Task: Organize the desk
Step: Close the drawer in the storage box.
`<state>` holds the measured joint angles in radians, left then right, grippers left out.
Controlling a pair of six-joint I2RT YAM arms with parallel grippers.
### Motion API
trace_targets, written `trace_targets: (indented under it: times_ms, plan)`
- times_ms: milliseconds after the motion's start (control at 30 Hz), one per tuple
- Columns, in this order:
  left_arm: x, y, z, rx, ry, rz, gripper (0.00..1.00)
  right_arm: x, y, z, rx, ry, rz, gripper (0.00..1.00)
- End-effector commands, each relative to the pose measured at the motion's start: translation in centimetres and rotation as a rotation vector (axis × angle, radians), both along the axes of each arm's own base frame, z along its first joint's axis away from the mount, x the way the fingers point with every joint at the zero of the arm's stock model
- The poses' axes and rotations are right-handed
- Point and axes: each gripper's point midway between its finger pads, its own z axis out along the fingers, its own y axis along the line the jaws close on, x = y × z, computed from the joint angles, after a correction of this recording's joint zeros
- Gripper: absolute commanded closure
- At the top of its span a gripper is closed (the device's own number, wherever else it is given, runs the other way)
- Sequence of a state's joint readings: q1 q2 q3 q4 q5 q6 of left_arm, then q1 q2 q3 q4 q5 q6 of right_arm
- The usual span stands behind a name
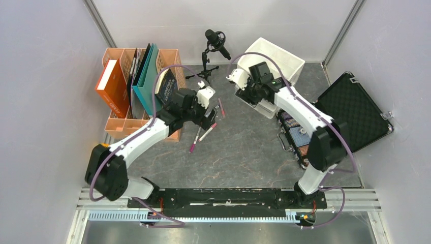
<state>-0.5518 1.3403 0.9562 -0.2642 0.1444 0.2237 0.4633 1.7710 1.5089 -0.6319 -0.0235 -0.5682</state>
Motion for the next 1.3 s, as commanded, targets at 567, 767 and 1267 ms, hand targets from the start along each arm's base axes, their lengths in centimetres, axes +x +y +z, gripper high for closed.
trace_targets:
  times_ms: [567, 767, 1267]
  plan:
    - [8.8, -14.3, 0.5, -0.685, 0.368, 0.133, 0.0, -1.2, -7.5, 11.5, -0.02, -0.194, -0.153, 0.42]
    - [9.5, -15.1, -1.5, -0.708, 0.428, 0.163, 0.0, 0.0, -7.8, 9.6, -0.04, -0.155, -0.146, 0.45]
    - [10.6, -19.7, -4.3, -1.025, 0.683, 0.161, 0.05, 0.5, -7.5, 8.6, -0.014, -0.095, -0.129, 0.87]
